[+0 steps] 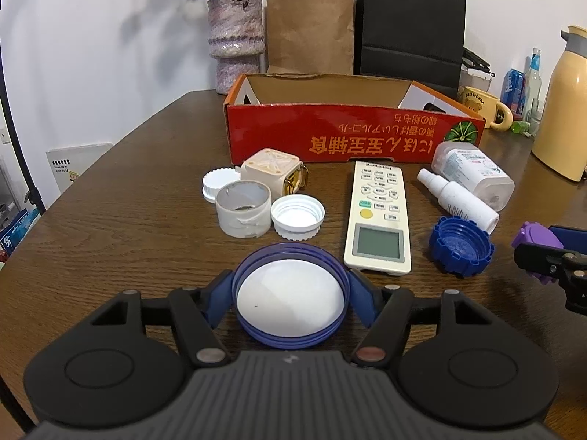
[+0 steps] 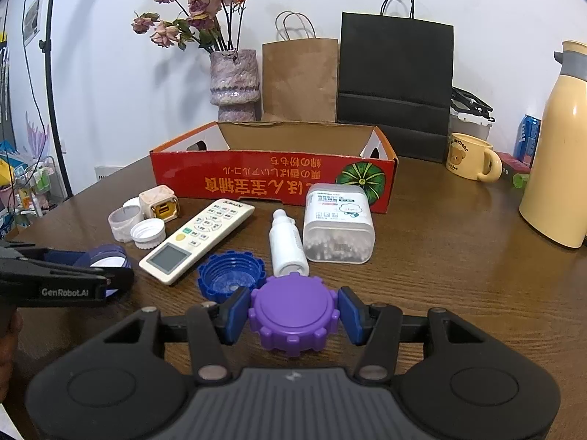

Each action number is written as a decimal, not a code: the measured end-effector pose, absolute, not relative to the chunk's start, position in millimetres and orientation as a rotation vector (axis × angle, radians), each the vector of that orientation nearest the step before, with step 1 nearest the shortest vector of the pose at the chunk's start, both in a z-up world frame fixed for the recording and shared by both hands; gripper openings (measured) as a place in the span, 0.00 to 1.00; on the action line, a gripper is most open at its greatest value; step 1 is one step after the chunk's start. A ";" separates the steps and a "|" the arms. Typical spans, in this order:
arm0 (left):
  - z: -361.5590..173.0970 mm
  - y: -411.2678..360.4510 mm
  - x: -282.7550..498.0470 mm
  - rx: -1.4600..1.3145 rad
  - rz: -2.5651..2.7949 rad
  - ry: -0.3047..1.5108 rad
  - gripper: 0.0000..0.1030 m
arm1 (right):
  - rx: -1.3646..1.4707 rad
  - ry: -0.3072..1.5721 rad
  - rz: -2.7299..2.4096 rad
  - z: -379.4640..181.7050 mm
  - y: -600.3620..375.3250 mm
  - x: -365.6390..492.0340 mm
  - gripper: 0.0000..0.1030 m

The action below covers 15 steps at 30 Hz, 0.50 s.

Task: Organize rigid objects
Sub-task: 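Carry the purple cap and blue-rimmed lid together into the cardboard box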

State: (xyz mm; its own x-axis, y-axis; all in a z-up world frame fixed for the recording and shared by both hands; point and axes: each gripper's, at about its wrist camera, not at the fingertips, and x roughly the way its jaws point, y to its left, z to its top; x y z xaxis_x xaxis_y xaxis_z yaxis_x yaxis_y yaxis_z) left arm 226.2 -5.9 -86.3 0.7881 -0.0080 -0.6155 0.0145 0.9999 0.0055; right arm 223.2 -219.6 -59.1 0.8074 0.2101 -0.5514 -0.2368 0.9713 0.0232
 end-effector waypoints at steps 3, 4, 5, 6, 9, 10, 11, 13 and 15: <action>-80.8 -4.7 224.7 0.008 -0.012 0.649 0.66 | -0.048 0.576 0.238 -55.6 -218.6 223.1 0.50; -78.3 -4.6 224.3 0.009 -0.012 0.642 0.66 | -0.047 0.573 0.237 -54.0 -218.6 223.3 0.50; -75.8 -4.0 223.3 0.010 -0.011 0.634 0.66 | -0.047 0.568 0.238 -52.3 -218.4 223.4 0.50; -73.6 -4.0 223.0 0.012 -0.008 0.627 0.66 | -0.046 0.563 0.238 -50.4 -218.1 223.4 0.50; -65.7 -3.9 223.7 0.014 -0.004 0.607 0.66 | -0.042 0.551 0.240 -45.2 -217.1 224.4 0.50; -62.9 -3.8 223.8 0.015 -0.005 0.601 0.66 | -0.040 0.546 0.242 -43.2 -216.7 224.7 0.50; -59.7 -4.0 223.9 0.016 -0.005 0.593 0.66 | -0.040 0.542 0.243 -41.5 -216.1 225.2 0.50; -53.6 -4.8 224.0 0.017 -0.008 0.578 0.66 | -0.035 0.531 0.246 -36.9 -215.5 226.1 0.50; -46.7 -6.1 225.2 0.018 -0.011 0.561 0.66 | -0.032 0.521 0.247 -32.5 -215.1 227.6 0.50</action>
